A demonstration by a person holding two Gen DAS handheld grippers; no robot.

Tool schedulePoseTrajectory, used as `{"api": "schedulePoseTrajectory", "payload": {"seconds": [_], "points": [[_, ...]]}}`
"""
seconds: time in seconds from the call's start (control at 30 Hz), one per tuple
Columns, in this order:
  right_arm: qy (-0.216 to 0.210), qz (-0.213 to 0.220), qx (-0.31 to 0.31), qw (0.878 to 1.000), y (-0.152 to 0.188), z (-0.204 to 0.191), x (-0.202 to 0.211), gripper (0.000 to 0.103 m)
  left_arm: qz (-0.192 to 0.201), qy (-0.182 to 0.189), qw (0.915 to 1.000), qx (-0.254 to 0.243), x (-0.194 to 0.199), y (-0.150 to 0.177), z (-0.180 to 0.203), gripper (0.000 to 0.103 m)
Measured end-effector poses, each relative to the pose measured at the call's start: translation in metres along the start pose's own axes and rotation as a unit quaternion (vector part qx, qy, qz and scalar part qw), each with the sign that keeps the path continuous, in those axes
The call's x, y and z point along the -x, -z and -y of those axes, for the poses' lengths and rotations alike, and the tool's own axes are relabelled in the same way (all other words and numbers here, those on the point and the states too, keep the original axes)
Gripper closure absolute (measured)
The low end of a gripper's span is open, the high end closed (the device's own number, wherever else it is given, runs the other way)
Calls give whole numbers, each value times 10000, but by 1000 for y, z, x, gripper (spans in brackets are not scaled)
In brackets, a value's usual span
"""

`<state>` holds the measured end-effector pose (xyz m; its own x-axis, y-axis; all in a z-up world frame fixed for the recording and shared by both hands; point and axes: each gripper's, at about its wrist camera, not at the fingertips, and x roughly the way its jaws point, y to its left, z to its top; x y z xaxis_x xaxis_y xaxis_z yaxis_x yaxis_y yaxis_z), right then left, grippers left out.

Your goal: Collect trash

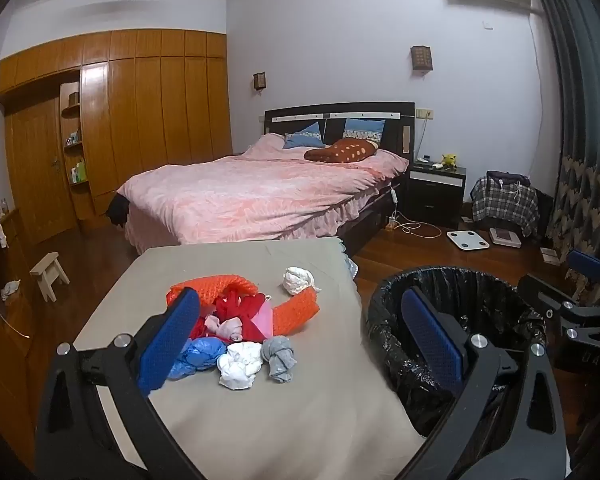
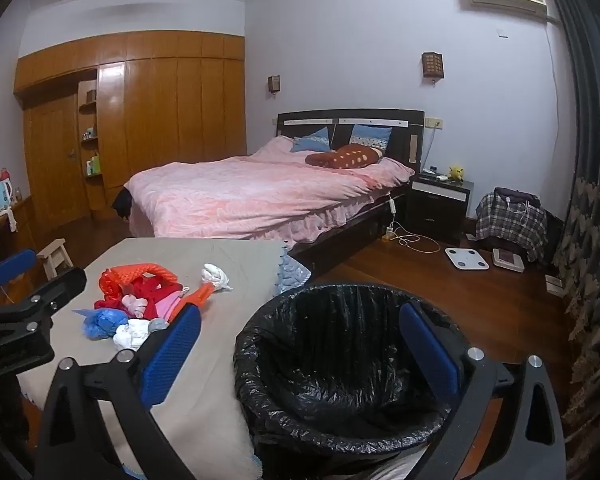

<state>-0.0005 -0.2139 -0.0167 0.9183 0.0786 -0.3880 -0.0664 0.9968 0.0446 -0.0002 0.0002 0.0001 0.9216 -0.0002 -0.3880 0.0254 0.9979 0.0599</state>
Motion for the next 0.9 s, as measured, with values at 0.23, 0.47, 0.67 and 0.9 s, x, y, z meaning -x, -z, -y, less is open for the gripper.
{"api": "schedulePoseTrajectory", "payload": {"seconds": [0.23,0.47,0.67,0.9], "points": [[29,1,21,10000,1,-2,0,6,-26,-7,10000,10,-5,0,0,5],[27,-26,-5,10000,1,-2,-1,6,54,-1,10000,-4,-1,0,-1,5],[11,-4,10,10000,1,-1,0,6,50,-12,10000,8,0,0,0,5],[9,-10,5,10000,0,0,0,6,36,-16,10000,-2,1,-1,0,5]]}}
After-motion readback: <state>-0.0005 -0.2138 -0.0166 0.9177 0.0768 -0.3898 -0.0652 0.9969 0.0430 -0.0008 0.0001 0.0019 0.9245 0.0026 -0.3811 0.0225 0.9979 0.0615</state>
